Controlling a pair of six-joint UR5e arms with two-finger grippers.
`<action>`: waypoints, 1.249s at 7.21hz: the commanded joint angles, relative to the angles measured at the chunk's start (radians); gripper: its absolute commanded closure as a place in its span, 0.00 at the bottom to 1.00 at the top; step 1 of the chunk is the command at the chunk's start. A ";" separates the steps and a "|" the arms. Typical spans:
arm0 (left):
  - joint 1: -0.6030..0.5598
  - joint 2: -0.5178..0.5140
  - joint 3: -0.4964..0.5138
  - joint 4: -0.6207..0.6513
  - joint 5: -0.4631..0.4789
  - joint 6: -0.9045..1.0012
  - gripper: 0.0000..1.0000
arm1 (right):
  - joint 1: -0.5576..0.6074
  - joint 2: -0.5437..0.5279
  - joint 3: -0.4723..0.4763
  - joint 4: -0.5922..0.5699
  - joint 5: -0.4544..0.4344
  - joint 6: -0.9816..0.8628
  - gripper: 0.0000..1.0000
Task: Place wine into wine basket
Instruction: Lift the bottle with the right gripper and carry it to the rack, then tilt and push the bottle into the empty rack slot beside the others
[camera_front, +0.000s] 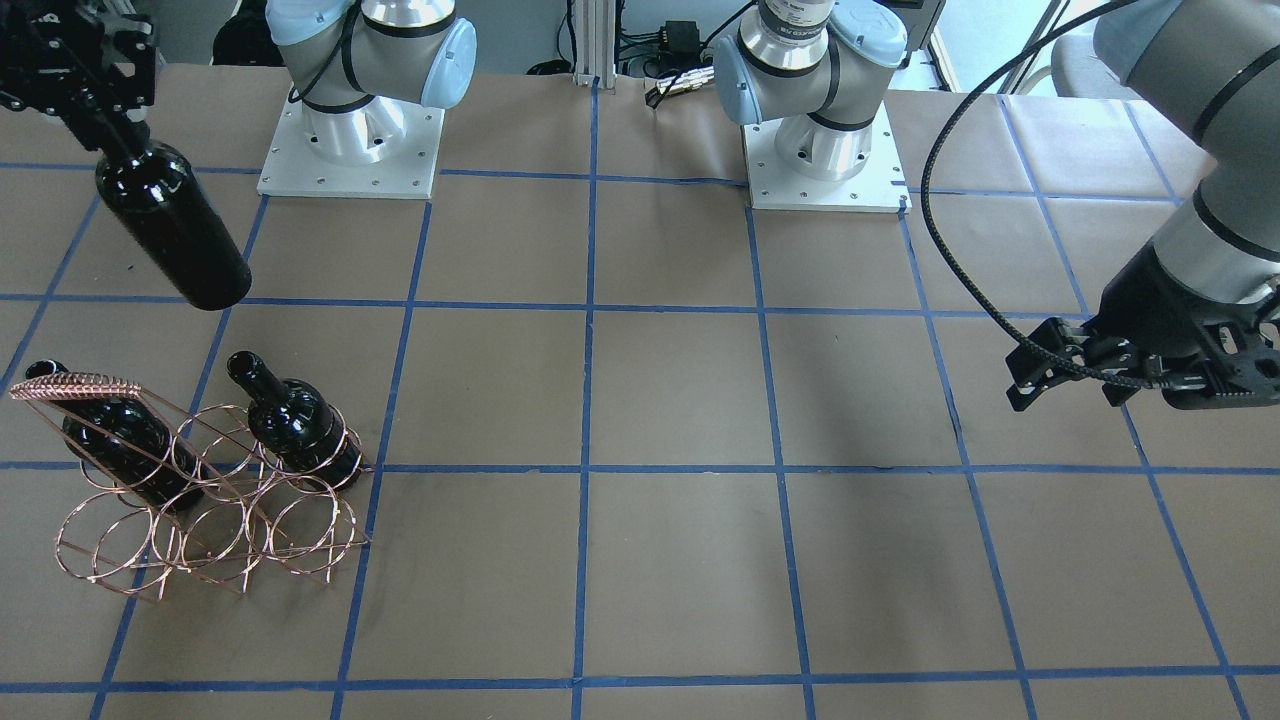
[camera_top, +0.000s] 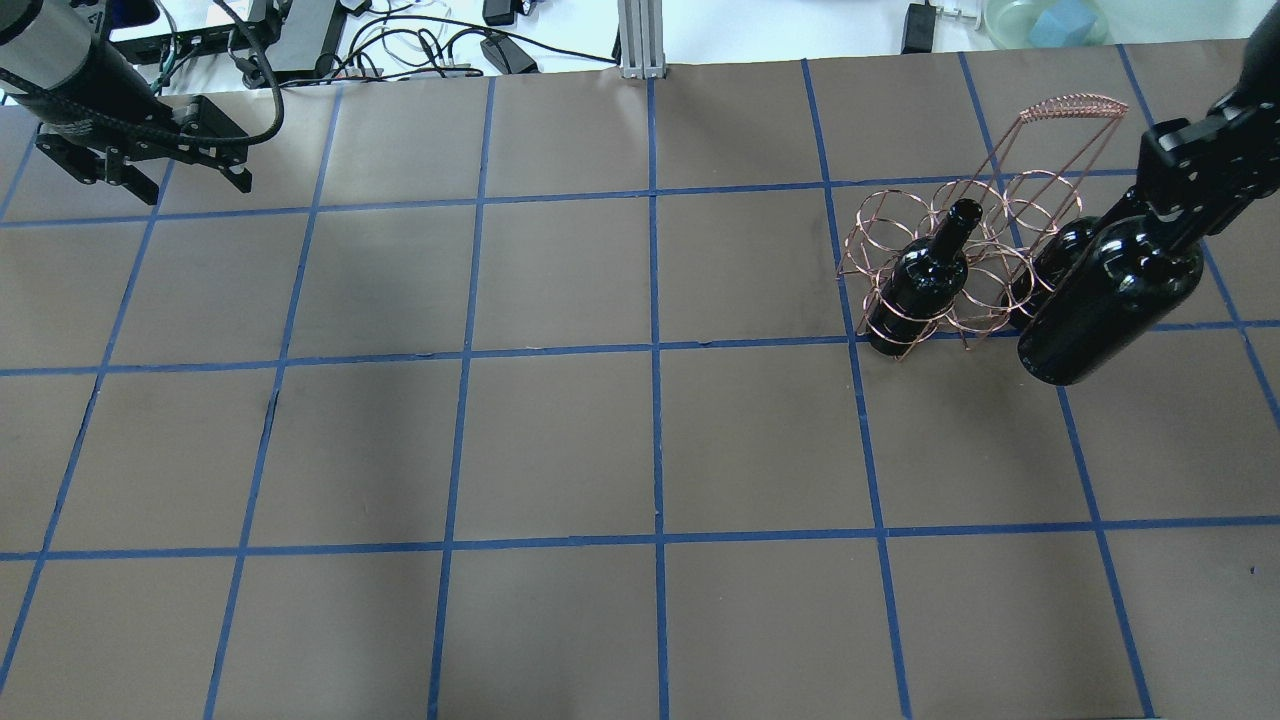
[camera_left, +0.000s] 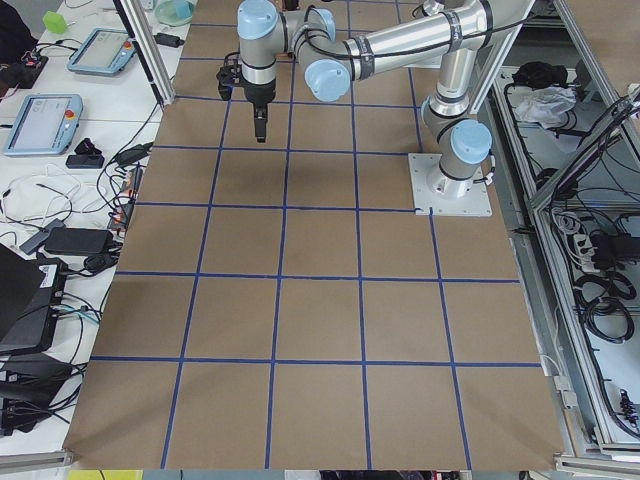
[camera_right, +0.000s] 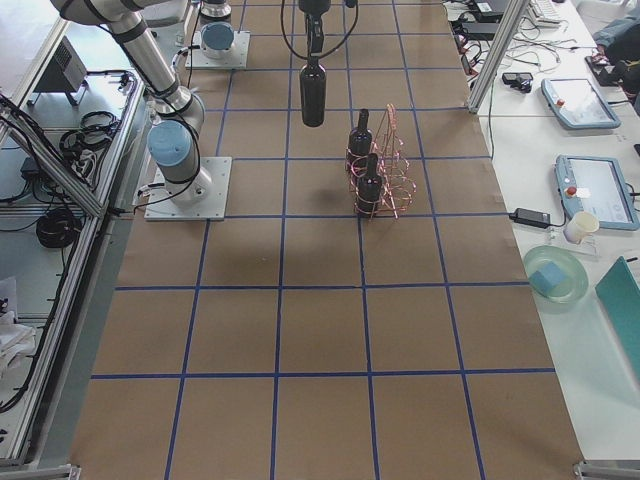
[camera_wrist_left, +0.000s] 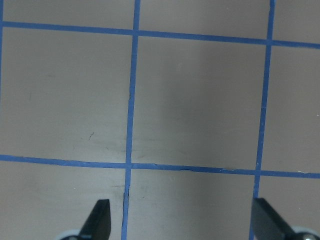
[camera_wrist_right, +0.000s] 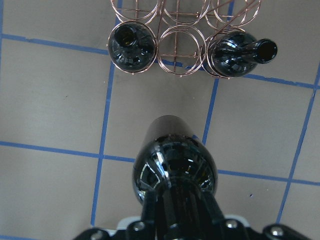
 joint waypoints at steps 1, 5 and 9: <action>-0.001 0.001 0.000 -0.001 0.000 -0.001 0.00 | -0.017 0.107 -0.056 -0.072 0.033 -0.018 1.00; -0.004 0.004 0.000 -0.001 0.000 0.001 0.00 | 0.032 0.206 -0.107 -0.112 0.035 -0.073 1.00; -0.004 -0.001 0.000 -0.002 0.000 0.001 0.00 | 0.032 0.263 -0.107 -0.150 0.038 -0.128 1.00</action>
